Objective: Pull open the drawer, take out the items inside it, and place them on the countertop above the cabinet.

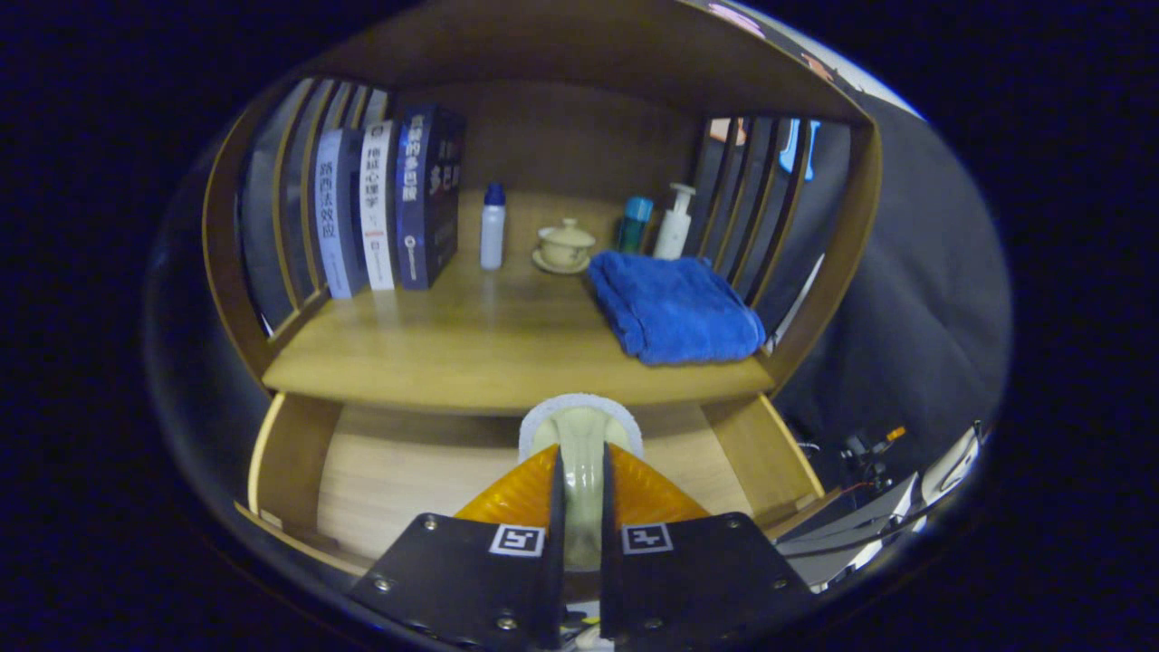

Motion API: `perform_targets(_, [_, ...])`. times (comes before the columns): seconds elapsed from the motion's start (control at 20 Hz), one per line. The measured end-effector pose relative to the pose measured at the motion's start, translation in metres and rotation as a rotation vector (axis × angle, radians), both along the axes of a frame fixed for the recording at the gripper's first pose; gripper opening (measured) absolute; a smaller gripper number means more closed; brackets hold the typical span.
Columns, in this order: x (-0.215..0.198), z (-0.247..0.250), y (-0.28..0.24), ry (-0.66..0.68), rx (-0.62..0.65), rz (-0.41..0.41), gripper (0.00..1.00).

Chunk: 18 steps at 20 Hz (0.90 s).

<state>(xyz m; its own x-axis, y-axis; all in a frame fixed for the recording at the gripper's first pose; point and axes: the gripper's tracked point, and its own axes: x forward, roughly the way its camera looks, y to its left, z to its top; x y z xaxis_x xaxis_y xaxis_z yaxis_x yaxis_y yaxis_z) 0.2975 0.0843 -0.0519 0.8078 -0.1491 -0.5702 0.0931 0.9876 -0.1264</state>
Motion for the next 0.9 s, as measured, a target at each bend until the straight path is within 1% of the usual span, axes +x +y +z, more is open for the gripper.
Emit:
perform_targets(0.15, [0.029,0.004,0.015,-0.023,0.048,0.036,0.17])
perform_targets(0.35, [0.068,-0.006,0.031,-0.02,0.102,0.074,0.17])
perform_targets(0.55, [0.106,-0.01,0.034,-0.047,0.132,0.079,0.17])
perform_targets(0.7, [0.123,-0.018,0.034,-0.047,0.168,0.074,0.17])
perform_targets(0.9, [0.148,-0.017,0.042,-0.107,0.208,0.095,0.17])
